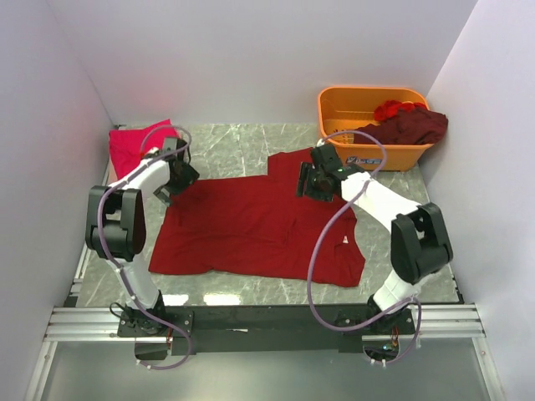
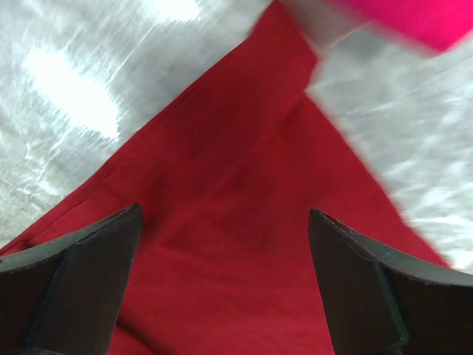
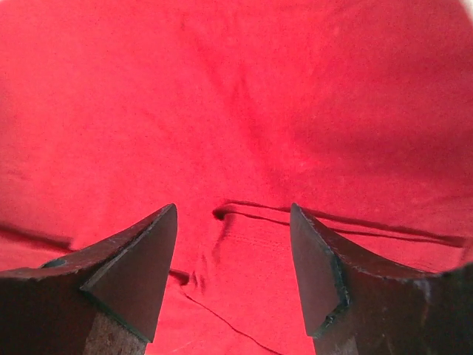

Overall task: Fold and stack the t-shirts
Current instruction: Fold the tshirt

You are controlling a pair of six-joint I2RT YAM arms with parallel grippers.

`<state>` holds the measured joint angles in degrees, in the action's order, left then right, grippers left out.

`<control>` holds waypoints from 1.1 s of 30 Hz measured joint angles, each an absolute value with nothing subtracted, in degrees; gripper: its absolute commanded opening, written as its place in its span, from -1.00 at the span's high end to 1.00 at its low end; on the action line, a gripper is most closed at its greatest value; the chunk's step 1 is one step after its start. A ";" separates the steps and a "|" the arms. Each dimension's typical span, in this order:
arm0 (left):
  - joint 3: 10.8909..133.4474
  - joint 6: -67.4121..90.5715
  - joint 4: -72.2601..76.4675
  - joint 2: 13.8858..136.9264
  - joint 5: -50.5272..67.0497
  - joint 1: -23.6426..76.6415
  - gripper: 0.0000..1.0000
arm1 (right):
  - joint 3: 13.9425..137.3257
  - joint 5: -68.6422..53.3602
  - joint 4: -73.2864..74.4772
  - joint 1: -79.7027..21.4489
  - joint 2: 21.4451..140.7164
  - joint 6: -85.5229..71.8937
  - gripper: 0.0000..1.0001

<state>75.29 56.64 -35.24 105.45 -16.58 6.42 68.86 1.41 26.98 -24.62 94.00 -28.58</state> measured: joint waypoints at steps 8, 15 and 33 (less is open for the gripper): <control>64.75 56.62 -28.62 102.56 -16.23 6.39 -0.99 | 63.20 -0.80 24.29 -24.62 96.07 -28.47 -0.38; 62.72 56.80 -26.39 101.56 -17.76 5.52 -0.99 | 55.86 -0.95 21.30 -24.62 96.84 -28.93 -0.38; 63.33 58.59 -33.58 96.79 -24.32 2.46 -0.99 | 56.95 -1.17 21.80 -24.62 91.48 -29.41 -0.39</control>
<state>63.33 58.59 -33.58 96.79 -24.32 2.46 56.95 -1.17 21.80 -24.62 91.48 -29.41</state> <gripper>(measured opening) 0.994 0.694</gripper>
